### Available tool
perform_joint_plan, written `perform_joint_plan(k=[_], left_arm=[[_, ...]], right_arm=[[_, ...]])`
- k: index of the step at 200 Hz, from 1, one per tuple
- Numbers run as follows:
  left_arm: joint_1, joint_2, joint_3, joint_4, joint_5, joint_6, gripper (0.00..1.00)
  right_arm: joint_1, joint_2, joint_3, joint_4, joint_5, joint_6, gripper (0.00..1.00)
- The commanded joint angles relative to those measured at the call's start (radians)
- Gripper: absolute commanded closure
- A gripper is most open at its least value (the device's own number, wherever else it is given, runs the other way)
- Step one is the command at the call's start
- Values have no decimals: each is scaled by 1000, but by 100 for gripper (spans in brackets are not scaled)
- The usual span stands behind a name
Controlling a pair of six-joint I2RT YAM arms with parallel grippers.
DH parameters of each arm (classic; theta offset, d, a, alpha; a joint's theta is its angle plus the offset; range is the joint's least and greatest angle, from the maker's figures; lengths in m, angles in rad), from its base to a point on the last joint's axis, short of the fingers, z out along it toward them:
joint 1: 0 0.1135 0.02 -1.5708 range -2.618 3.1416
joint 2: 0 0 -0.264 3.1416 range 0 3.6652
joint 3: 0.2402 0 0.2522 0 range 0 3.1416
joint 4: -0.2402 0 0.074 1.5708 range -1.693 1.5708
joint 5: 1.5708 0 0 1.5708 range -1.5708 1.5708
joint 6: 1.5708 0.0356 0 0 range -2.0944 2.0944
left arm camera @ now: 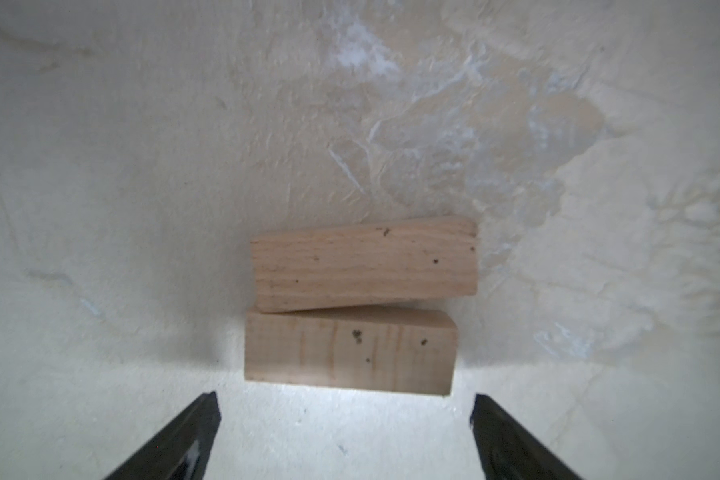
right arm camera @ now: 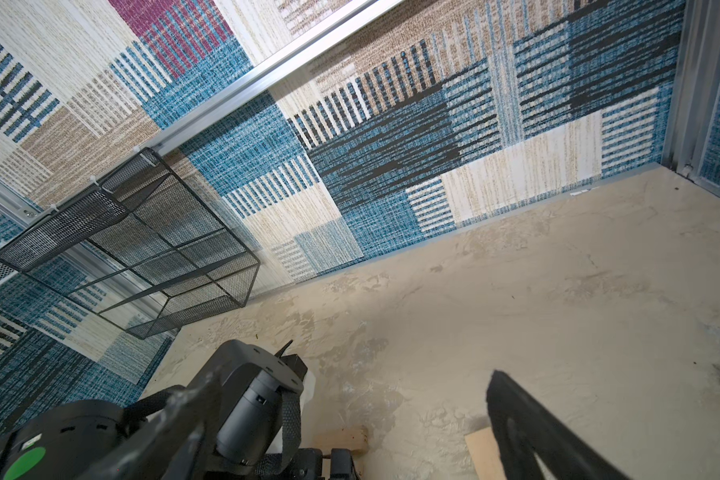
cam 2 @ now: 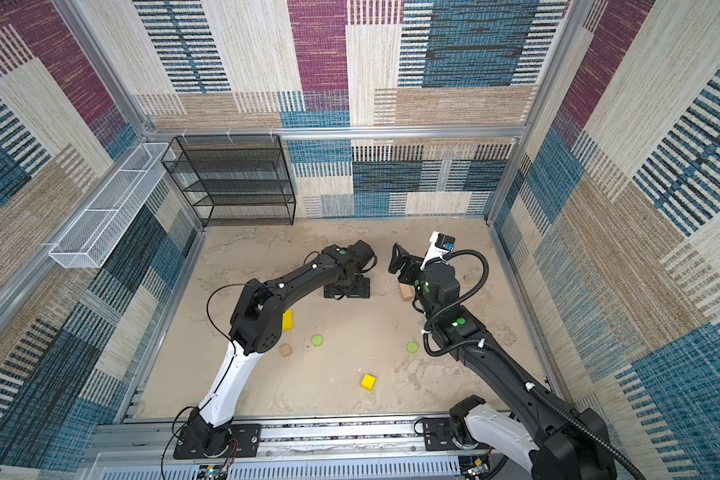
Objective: Build the wood block tower
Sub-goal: 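Open and lift the left gripper off the stack while the right arm swings in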
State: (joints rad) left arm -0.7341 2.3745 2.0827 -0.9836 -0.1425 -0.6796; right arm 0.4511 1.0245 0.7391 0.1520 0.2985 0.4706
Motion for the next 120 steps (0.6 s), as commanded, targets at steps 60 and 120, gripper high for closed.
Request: perform_joint_plan(k=[60, 120], left_arm=[[15, -187, -6, 25, 12, 103, 1], [170, -468, -415, 390, 256, 116, 21]], right_arm=[[-6, 71, 27, 26, -83, -35, 1], [-11, 284, 146, -7, -251, -78, 33]])
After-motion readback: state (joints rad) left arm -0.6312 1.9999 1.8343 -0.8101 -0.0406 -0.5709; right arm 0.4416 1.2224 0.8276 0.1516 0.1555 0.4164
